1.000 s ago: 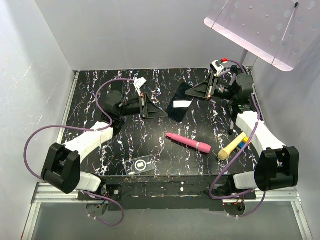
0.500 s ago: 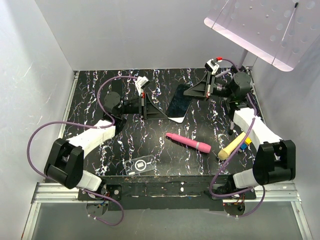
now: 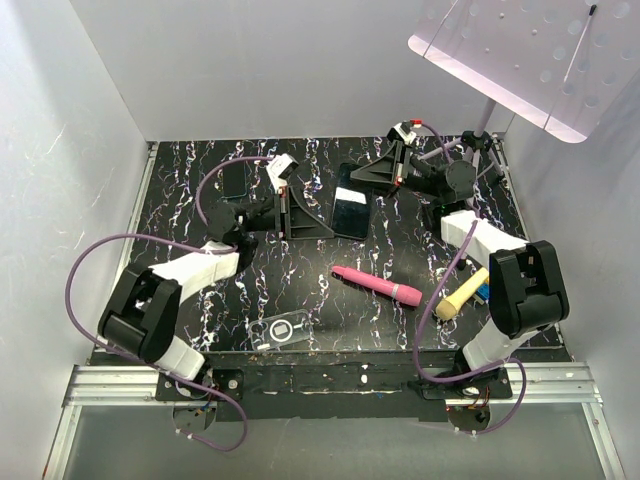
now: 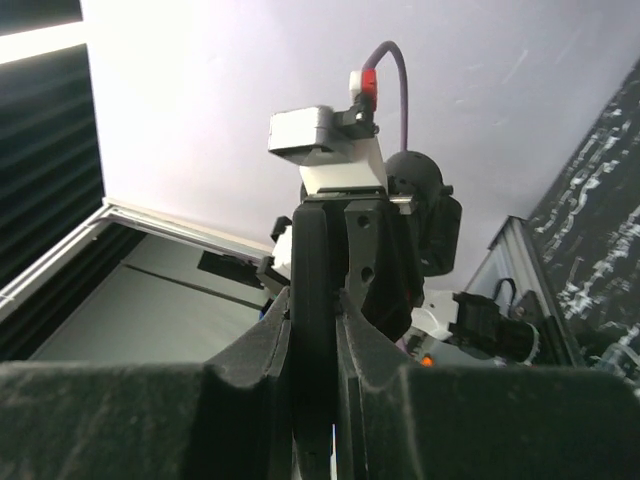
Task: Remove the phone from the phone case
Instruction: Remove the phone case from the phone.
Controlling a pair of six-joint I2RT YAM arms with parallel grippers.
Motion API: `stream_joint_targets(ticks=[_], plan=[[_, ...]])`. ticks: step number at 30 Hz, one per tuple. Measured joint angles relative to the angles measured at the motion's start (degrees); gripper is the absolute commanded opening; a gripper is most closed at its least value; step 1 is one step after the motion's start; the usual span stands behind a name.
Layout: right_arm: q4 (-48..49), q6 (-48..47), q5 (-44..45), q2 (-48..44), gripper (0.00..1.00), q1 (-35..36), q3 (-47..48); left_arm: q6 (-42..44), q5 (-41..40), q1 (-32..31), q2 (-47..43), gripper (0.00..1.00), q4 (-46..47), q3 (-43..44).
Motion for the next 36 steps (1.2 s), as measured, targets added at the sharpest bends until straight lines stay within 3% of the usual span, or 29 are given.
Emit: stream_joint_targets(ticks=[4, 10, 16, 22, 25, 28, 30, 32, 34, 36], plan=[[1.5, 1.9, 3.5, 0.0, 0.01, 2.5, 0.0, 7.8, -1.8, -0.1, -4.9, 0.00, -1.6, -1.6], [2.7, 4.2, 6.9, 0.0, 0.01, 5.0, 0.0, 24.3, -4.1, -0.4, -12.9, 0.00, -11.9, -3.1], [2.1, 3.4, 9.5, 0.7, 0.01, 5.0, 0.0, 29.0, -4.2, -1.1, -11.1, 0.00, -15.8, -2.6], [0.4, 1.2, 12.4, 0.9, 0.01, 4.8, 0.1, 37.0, -7.3, -1.7, -12.9, 0.00, -35.5, -1.1], [1.0, 3.0, 11.4, 0.8, 0.01, 6.0, 0.3, 40.9, -14.5, -1.3, -13.2, 0.01, -43.8, -0.7], [2.0, 4.0, 9.5, 0.8, 0.01, 7.9, 0.5, 43.8, -18.7, -0.2, -13.0, 0.18, -50.7, -0.7], [2.1, 4.5, 8.7, 0.8, 0.01, 8.3, 0.5, 45.5, -19.7, -0.1, -13.5, 0.42, -53.3, -0.7], [2.2, 4.7, 8.5, 0.8, 0.01, 7.8, 0.5, 46.9, -19.7, -0.2, -15.5, 0.55, -55.2, -1.5], [2.2, 4.7, 8.0, 0.8, 0.01, 7.1, 0.5, 48.2, -19.3, -0.3, -18.4, 0.64, -55.8, -2.8], [2.2, 4.8, 7.5, 0.8, 0.01, 6.5, 0.5, 48.5, -18.7, -0.5, -22.1, 0.66, -55.1, -4.3]])
